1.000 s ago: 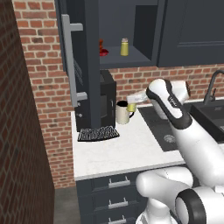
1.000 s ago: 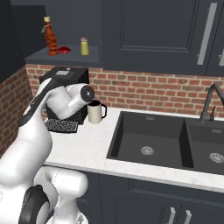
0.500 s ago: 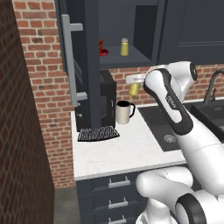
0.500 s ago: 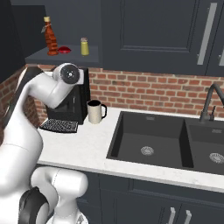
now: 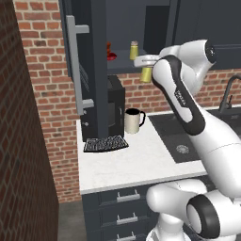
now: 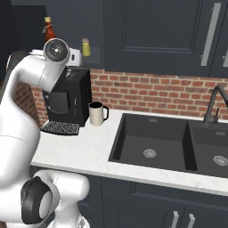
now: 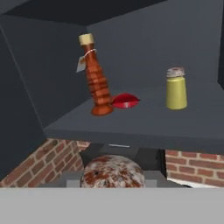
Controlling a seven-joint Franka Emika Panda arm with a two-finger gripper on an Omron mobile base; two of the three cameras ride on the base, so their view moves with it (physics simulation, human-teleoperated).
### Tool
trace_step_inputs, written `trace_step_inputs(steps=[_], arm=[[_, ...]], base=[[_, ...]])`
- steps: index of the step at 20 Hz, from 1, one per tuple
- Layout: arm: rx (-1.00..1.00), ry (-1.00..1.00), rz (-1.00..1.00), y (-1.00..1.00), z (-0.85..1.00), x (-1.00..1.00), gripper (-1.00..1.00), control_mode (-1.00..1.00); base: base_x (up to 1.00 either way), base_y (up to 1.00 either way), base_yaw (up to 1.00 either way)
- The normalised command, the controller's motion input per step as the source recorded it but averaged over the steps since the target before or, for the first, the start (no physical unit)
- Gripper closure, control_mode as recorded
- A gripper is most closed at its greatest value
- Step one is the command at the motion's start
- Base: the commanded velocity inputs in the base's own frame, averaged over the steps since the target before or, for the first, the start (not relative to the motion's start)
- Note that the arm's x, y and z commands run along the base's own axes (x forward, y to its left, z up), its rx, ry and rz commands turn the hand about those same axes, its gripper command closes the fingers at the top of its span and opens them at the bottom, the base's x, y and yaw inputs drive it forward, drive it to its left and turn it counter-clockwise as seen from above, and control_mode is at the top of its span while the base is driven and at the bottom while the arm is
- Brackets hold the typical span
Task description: Put the shaker and condiment bottle from the counter next to their counterparts in the cabinet.
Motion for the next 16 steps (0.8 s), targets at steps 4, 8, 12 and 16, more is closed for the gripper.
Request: trace_step_inputs(steps=[4,8,12,16], arm=[[-0.04,0.00,-0.04,-0.11,0.34,0.03,1.00,-1.00],[-0.16,-0.03,-0.03,-0.04,-0.01,0.10,1.00,-1.00],[-0.21,-0.13,0.11,0.00,-0.12,0.01,1.00,-1.00],[-0.08,-0.16,0.01,-0.01,-0.03,0.14,1.00,-1.00]], base=[[0.00,0.00,0.00],[0.00,0.00,0.00],[0.00,0.00,0.00],[0.00,0.00,0.00]])
